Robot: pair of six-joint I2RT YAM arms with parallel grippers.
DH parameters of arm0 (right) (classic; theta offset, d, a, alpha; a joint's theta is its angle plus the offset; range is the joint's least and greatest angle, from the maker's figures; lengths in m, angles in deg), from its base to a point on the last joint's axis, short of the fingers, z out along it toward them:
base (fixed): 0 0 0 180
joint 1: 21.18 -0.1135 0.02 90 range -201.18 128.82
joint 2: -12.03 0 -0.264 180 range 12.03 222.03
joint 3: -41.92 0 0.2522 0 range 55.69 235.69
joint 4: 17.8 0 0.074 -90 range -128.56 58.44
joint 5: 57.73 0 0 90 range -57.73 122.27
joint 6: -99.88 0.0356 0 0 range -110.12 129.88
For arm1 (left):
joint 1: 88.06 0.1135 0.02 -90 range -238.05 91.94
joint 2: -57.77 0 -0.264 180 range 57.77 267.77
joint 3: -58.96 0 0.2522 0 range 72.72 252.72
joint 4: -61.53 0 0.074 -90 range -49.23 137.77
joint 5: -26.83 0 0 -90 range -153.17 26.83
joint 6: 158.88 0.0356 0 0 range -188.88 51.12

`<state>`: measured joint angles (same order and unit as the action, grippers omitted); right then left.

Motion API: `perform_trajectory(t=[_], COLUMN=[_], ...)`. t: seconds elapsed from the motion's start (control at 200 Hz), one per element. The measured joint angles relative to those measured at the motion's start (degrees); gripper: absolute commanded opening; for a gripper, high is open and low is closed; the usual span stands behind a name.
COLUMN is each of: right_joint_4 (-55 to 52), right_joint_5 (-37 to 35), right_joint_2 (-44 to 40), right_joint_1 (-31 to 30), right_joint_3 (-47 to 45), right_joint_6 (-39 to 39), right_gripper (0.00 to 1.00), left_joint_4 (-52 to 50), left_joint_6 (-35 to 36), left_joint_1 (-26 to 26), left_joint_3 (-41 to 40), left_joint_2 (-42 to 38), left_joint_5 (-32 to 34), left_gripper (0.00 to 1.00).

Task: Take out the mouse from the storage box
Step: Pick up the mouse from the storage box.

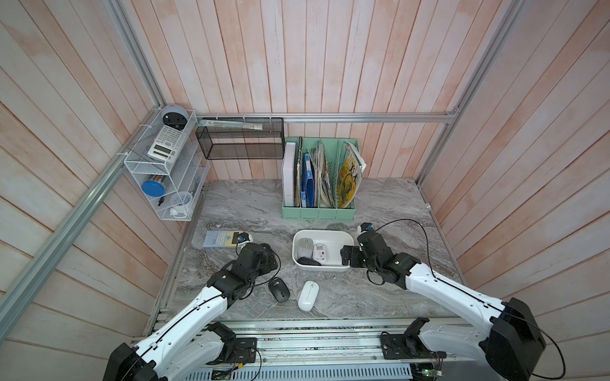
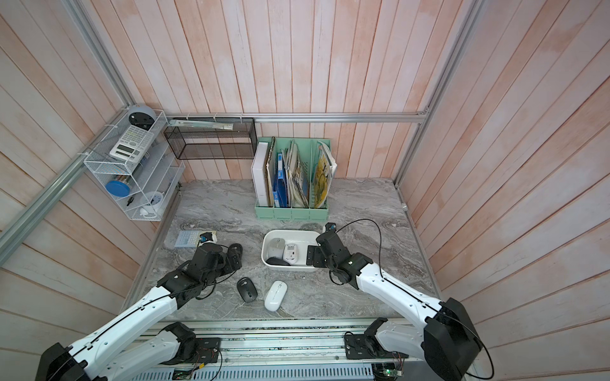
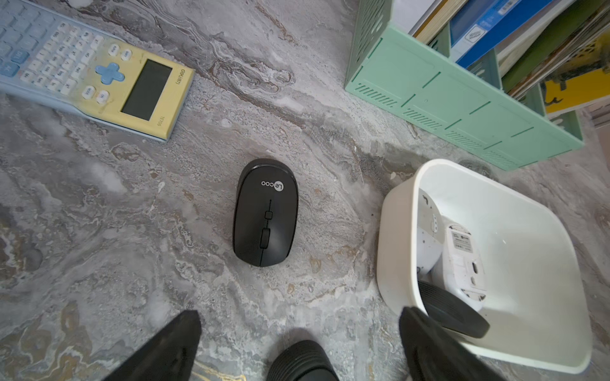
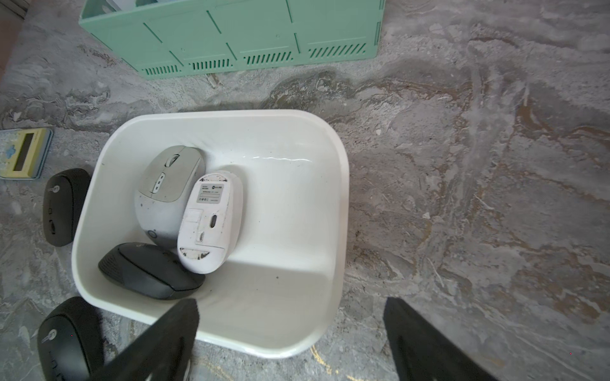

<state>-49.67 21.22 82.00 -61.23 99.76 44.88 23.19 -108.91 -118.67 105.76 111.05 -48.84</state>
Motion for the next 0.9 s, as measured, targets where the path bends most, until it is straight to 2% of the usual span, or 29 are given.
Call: perform_trajectory(t=[0.235, 0.535, 0.9], right_joint_4=[0.1, -0.1, -7.3], right_joint_5=[0.8, 3.8, 9.0], right_joint_2=[10.6, 24.5, 35.1], right_joint_1=[-1.9, -3.1, -3.0], right_joint_3=[7.2, 16.5, 27.5], right_joint_6=[0.1, 0.2, -0.7], right_gripper=[0.95, 0.94, 0.87], left_joint_4=[2.6, 2.8, 2.3], left_joint_6=[3.0, 4.9, 5.4], left_joint_1=[0.2, 0.2, 0.2], left_joint_3=[-4.8, -5.0, -5.0], left_joint_2=[-5.9, -13.7, -14.4], left_joint_5=[-0.9, 0.1, 1.1], left_gripper=[1.00, 1.00, 1.00])
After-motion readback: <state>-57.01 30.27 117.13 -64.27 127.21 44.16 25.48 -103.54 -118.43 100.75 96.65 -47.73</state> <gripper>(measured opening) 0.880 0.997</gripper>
